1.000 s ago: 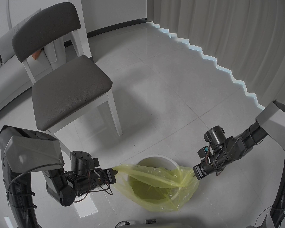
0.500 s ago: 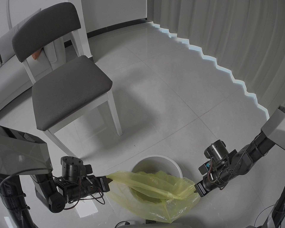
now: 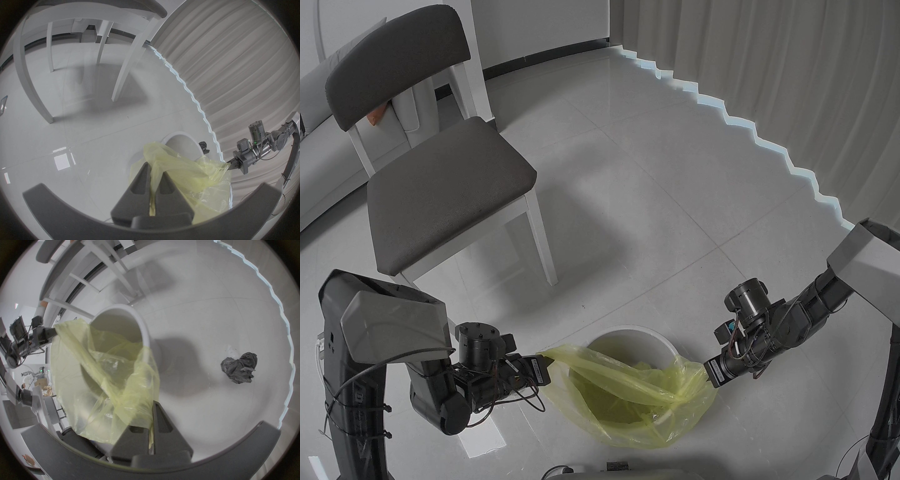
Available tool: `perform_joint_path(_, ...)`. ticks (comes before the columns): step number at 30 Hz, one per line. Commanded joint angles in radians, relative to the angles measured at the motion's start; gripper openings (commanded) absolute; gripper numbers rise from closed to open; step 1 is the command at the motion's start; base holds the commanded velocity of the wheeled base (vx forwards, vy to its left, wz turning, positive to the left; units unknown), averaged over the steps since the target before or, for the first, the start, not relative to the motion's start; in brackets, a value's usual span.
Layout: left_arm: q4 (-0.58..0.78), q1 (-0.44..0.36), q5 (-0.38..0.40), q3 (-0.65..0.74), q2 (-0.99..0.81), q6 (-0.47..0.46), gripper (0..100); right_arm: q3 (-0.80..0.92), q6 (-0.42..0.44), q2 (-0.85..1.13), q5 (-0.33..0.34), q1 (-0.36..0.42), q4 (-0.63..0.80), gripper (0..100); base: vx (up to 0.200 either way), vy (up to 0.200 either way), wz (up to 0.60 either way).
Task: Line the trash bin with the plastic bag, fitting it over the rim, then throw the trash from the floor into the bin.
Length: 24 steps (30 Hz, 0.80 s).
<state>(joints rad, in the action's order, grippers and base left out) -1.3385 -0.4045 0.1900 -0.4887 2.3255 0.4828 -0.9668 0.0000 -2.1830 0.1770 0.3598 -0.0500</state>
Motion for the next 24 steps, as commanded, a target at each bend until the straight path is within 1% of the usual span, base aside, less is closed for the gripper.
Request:
perform_joint_path(1, -0.008, 0.001, 0.0, -0.051, 0.067, 0.0, 0, -0.038, 0.0, -0.038, -0.001, -0.039, -0.001, 0, 0.0, 0.0, 0.0)
perform_joint_path(10, -0.013, 0.003, 0.0, -0.062, 0.081, 0.002, 0, -0.024, -0.002, -0.021, -0.001, -0.065, 0.002, 0, 0.0, 0.0, 0.0)
perform_joint_path(18, -0.014, -0.01, -0.009, -0.04, 0.08, 0.002, 0, 0.04, -0.014, -0.02, 0.002, -0.059, -0.002, 0, 0.0, 0.0, 0.0)
perform_joint_path(19, -0.016, -0.011, -0.011, -0.04, 0.08, 0.002, 0, 0.054, -0.014, -0.018, 0.001, -0.056, -0.002, 100, 0.0, 0.0, 0.0)
perform_joint_path(24, -0.053, -0.007, -0.012, -0.044, 0.087, 0.004, 0, 0.146, -0.026, 0.077, -0.001, -0.051, -0.005, 100, 0.0, 0.0, 0.0)
